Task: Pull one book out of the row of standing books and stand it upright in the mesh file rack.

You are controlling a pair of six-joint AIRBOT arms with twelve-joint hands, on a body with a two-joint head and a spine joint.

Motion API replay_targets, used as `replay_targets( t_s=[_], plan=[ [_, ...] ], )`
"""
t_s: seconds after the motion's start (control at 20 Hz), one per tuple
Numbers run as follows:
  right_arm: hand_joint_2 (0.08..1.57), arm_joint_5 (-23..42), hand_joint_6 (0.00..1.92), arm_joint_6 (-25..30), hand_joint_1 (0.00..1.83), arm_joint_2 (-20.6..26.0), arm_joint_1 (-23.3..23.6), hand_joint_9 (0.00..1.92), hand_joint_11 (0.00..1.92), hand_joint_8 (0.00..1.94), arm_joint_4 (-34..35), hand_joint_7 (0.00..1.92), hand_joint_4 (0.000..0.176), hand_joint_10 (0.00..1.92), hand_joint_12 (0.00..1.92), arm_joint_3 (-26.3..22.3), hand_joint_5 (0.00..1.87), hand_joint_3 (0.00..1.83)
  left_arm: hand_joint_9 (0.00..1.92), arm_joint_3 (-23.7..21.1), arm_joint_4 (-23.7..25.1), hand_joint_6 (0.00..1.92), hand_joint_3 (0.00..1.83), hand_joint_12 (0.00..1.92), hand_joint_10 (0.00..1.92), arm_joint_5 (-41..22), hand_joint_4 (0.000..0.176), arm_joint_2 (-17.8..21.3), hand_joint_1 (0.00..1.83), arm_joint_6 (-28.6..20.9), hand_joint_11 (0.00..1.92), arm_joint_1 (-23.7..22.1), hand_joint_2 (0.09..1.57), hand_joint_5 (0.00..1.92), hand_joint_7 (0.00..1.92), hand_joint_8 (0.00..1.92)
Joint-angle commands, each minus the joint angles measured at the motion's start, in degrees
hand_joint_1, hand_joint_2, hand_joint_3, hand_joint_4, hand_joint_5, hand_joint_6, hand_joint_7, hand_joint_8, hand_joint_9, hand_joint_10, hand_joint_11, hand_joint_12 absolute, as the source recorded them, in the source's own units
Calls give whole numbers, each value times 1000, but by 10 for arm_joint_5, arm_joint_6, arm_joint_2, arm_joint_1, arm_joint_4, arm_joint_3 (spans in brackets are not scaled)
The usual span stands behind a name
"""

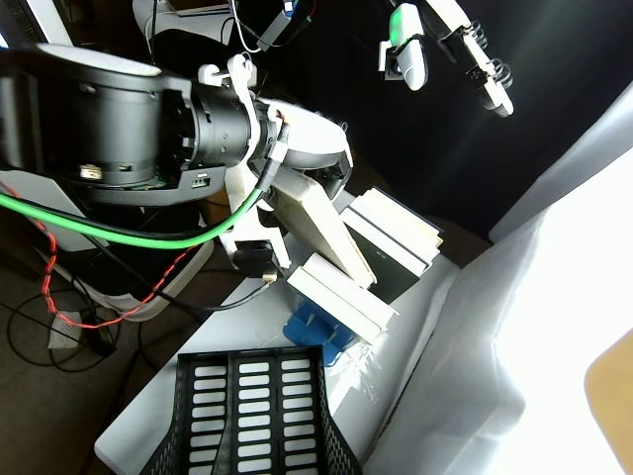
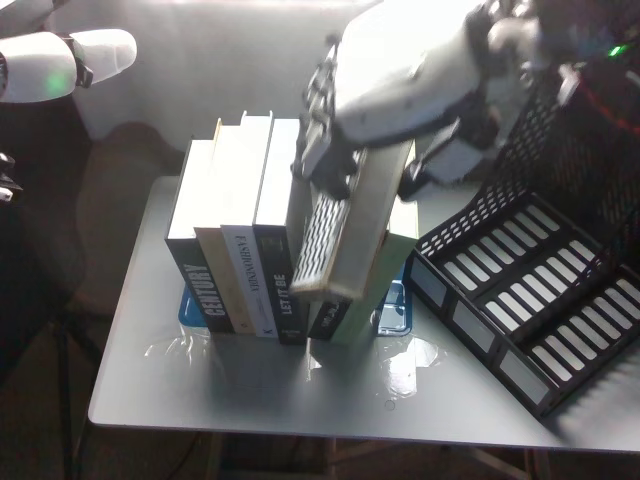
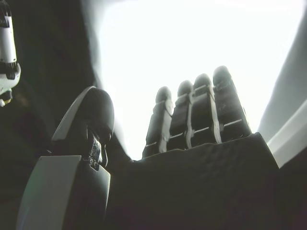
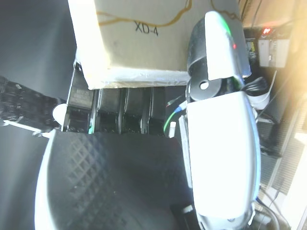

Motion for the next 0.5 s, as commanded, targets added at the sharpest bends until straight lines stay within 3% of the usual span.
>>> replay_targets(
  t_s=[0.0,0.1,0.25,0.35,0.45],
  plan=[
    [1189,-30,1265,4,1380,15,16,860,651,1207,20,820,0,1411,1709,5,711,5,0,2,-21,6,8,0,0,-59,47,6,429,-3,0,-7,1471,55,0,0],
    [1196,-30,1278,6,1355,24,31,833,591,1219,20,832,0,1462,1744,4,702,2,0,2,-19,9,1,0,0,-58,45,5,445,-3,0,-8,1461,63,0,0],
    [1236,-30,1364,9,1331,37,51,668,279,1334,19,761,0,1595,1910,0,715,6,0,2,-16,5,6,0,0,-56,49,4,375,-3,0,-10,1476,64,0,0],
    [1227,-31,1231,12,1339,45,69,696,330,1343,16,775,0,1620,1921,-2,746,0,0,2,-13,8,4,0,0,-54,50,2,391,-3,0,-12,1477,74,0,0],
    [1218,-31,1258,23,1345,53,90,743,366,1277,1,811,0,1580,1921,-5,715,0,0,2,-13,10,0,0,0,-54,42,2,471,-3,0,-12,1453,84,0,0]
  ],
)
